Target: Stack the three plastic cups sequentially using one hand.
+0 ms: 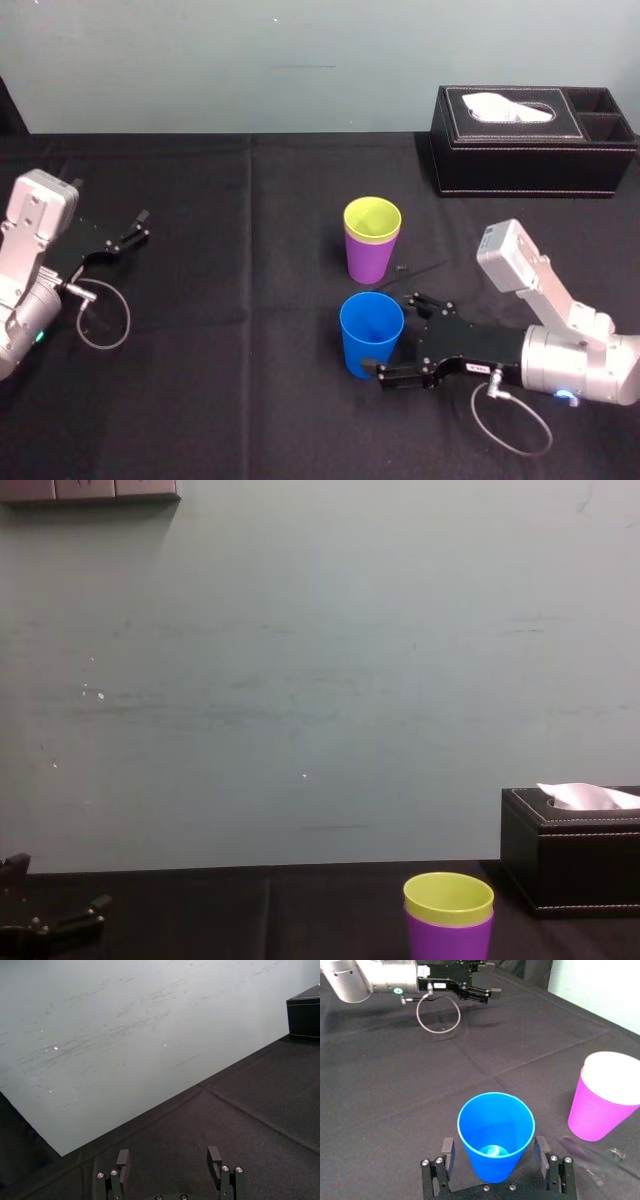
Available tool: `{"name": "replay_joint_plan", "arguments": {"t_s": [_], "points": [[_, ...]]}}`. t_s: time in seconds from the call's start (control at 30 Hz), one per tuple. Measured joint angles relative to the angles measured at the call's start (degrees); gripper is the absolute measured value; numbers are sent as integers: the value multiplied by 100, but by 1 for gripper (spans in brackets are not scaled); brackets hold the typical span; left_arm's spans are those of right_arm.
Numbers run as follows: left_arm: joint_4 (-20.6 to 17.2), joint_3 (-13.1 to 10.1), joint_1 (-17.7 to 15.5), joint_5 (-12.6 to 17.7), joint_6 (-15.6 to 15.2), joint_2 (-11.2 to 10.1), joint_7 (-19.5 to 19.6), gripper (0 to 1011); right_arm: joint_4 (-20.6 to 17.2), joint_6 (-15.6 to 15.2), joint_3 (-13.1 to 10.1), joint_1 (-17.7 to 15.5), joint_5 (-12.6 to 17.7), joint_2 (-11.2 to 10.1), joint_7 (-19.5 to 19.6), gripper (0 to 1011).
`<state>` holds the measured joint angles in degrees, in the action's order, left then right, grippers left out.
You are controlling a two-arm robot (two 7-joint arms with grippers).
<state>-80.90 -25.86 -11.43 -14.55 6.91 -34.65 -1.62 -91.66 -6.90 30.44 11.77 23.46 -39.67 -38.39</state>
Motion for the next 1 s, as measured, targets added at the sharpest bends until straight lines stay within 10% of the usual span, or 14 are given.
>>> {"name": "replay_joint_plan", "arguments": {"t_s": [0.57, 1.0], "points": [[0, 0, 0, 0, 0, 0, 0, 1011, 115, -38, 104, 139, 21, 105, -22, 1000], [0, 0, 0, 0, 0, 0, 0, 1011, 104, -30, 90, 126, 28, 95, -19, 739]]}}
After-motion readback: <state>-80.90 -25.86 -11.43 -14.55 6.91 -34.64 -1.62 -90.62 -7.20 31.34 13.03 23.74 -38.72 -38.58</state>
